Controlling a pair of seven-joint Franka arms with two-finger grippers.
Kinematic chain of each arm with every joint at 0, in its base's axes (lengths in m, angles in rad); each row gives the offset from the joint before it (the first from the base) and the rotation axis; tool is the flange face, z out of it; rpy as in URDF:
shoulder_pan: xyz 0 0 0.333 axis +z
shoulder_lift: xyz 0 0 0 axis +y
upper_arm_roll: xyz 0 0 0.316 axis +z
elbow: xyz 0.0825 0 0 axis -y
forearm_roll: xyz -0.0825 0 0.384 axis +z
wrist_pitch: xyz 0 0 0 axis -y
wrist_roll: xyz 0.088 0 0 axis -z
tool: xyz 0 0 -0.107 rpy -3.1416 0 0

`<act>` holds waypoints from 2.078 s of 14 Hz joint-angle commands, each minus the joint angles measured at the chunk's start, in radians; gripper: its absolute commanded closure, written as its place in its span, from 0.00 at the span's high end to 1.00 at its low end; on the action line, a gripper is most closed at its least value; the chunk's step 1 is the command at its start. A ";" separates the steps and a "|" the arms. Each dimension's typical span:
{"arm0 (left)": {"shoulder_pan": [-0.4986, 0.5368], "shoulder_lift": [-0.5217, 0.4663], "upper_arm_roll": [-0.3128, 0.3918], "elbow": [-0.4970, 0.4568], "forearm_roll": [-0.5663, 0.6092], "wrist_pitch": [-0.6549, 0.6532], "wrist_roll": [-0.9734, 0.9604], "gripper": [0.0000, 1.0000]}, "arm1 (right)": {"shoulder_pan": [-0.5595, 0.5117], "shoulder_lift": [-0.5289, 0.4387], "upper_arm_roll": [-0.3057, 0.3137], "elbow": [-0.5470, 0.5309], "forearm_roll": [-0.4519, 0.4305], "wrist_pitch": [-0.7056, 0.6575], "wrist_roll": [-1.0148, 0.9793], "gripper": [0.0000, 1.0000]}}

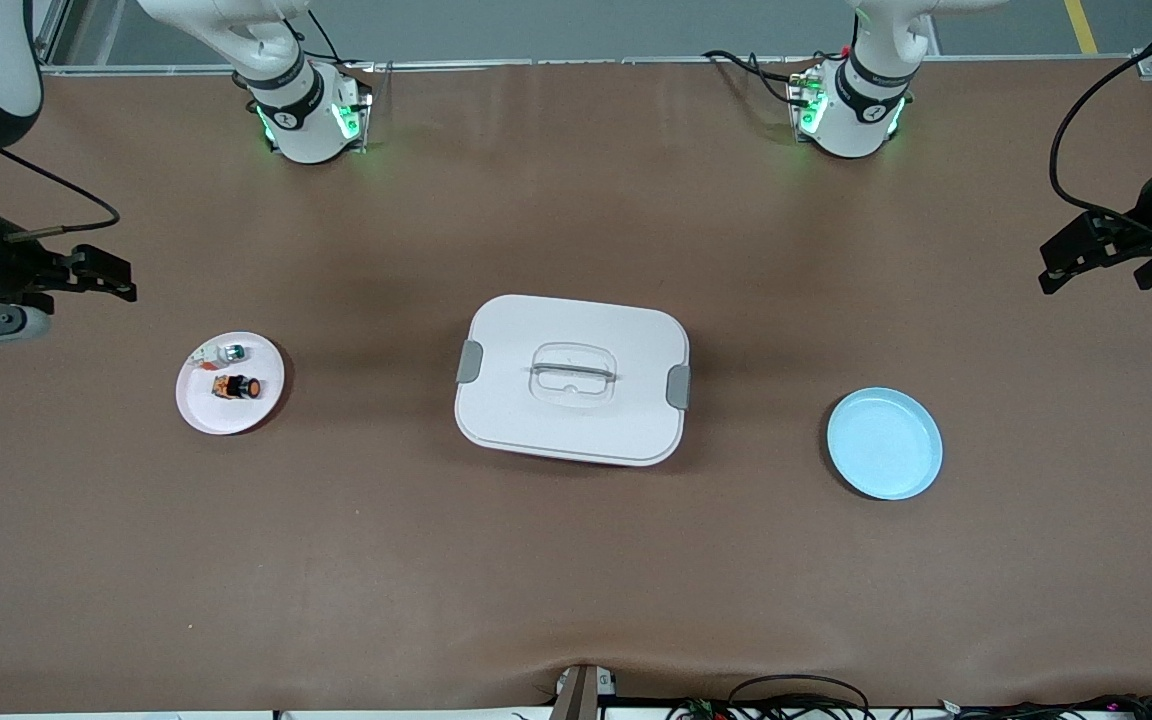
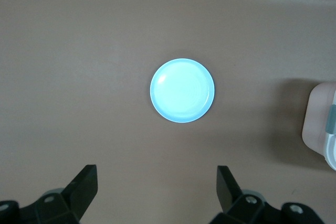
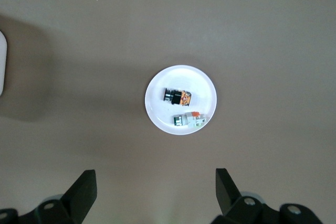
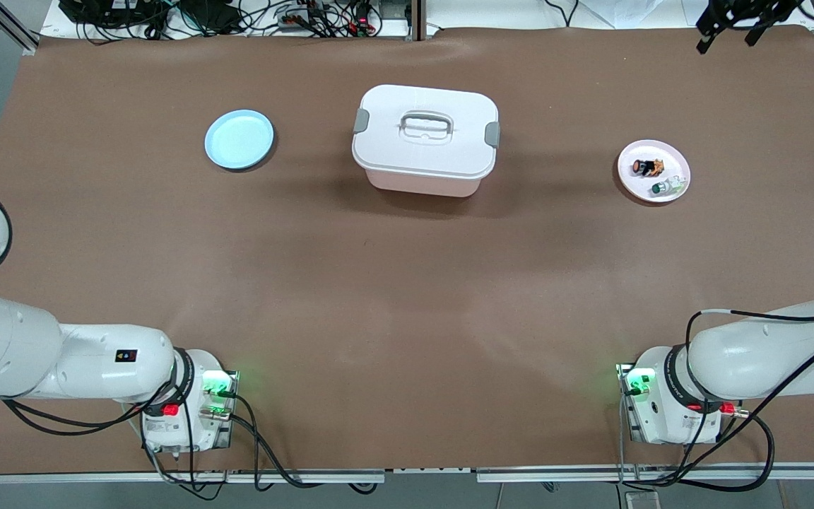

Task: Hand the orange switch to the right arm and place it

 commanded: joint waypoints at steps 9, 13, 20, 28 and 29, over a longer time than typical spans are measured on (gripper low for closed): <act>-0.010 0.022 0.009 0.044 -0.039 -0.065 0.019 1.00 | -0.044 0.013 0.006 0.156 -0.002 -0.093 0.018 1.00; -0.011 0.022 0.009 0.046 -0.040 -0.076 -0.034 1.00 | -0.045 -0.012 0.004 0.146 0.000 -0.096 0.018 1.00; -0.013 0.031 0.009 0.044 -0.039 -0.090 -0.034 1.00 | -0.047 -0.062 0.002 0.095 0.000 -0.091 0.082 1.00; -0.013 0.043 0.009 0.046 -0.039 -0.100 -0.036 1.00 | -0.088 -0.092 0.001 0.092 0.067 -0.105 0.082 1.00; -0.013 0.043 0.009 0.046 -0.039 -0.102 -0.034 1.00 | -0.099 -0.092 0.001 0.092 0.085 -0.111 0.082 1.00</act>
